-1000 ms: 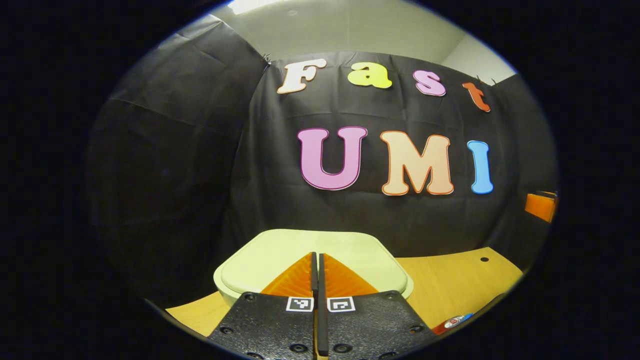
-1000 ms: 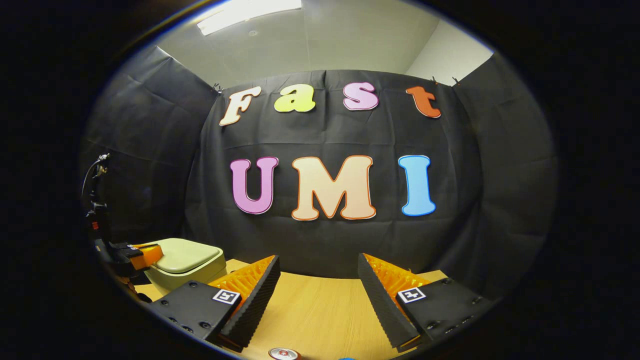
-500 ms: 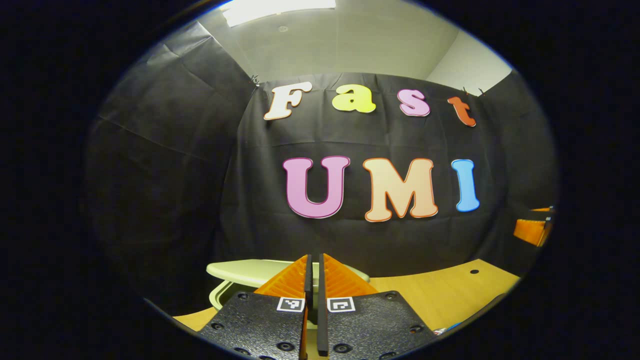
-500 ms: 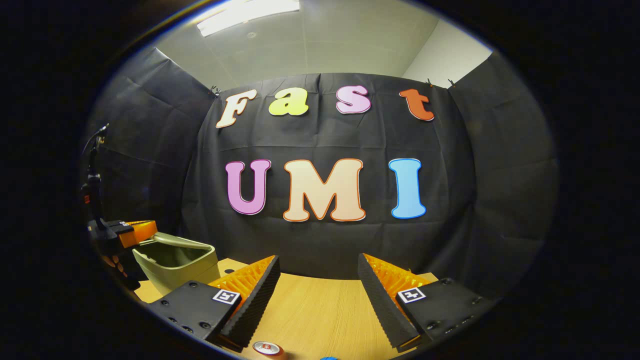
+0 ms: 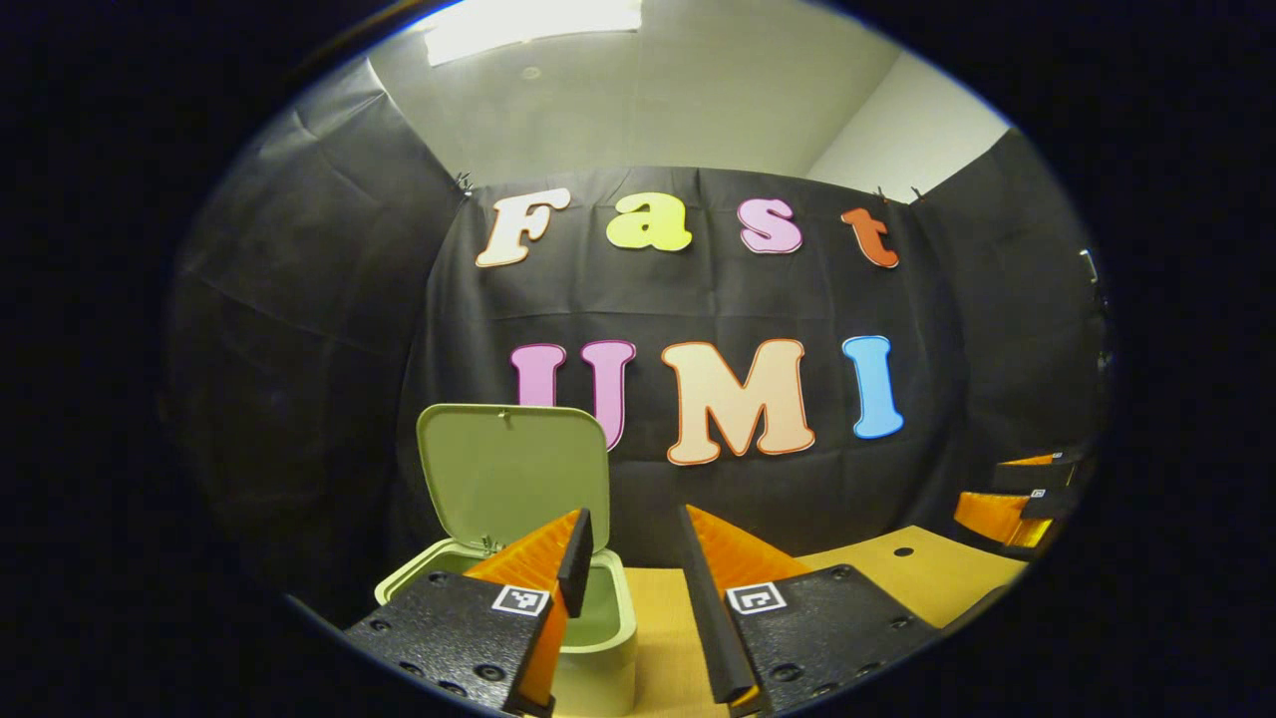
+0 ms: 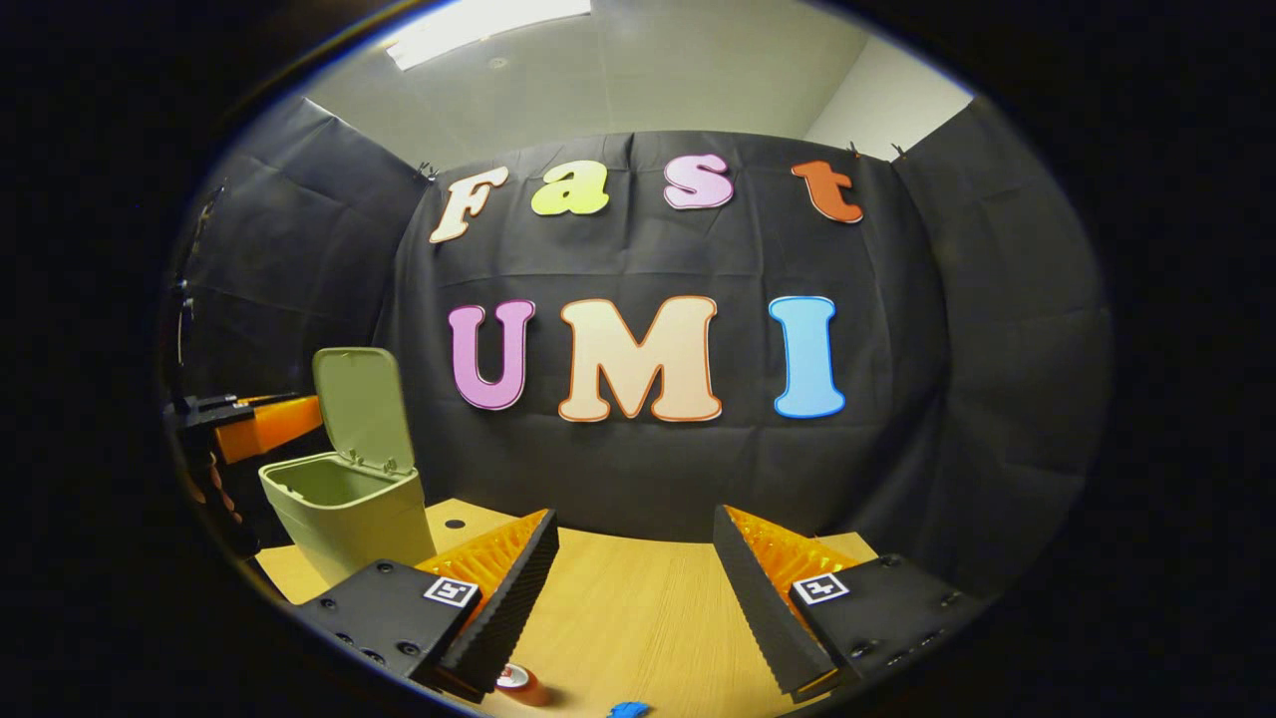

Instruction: Press the lid of the desktop garbage bin to open it, pick up the crumpled paper on the desktop and throw it into the bin, then pick up the pop can on the desktop and drop it into the bin, and finally close the garbage bin lid.

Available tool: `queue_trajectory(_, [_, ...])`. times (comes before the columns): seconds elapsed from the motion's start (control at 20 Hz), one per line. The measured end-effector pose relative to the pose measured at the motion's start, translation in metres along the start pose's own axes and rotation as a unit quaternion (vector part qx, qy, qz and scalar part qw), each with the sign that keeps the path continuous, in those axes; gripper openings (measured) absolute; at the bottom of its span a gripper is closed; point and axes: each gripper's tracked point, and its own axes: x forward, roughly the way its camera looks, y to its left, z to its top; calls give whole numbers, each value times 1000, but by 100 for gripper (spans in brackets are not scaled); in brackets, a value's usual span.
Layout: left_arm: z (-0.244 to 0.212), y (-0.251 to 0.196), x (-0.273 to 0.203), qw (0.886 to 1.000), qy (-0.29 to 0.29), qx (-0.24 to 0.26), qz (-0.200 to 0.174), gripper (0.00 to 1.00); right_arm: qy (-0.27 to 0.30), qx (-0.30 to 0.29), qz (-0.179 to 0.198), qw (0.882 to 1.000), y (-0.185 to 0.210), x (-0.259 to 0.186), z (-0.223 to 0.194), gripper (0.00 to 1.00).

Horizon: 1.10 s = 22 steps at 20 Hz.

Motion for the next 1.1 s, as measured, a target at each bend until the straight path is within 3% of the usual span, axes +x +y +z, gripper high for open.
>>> queue_trajectory(0.05, [3,-5,-2,1000,-1,2,-3,62,6,-2,2,1000,-2,0,-7,98])
queue_trajectory(0.25, [8,-25,-6,1000,-4,4,-11,92,41,-19,8,999,-9,0,-45,100])
queue_trajectory(0.6, [12,-43,-16,1000,-3,5,-14,94,123,-41,22,991,-15,-2,-133,98])
queue_trajectory(1.1, [22,-27,-25,1000,-3,28,7,92,261,-72,50,961,-10,-24,-273,99])
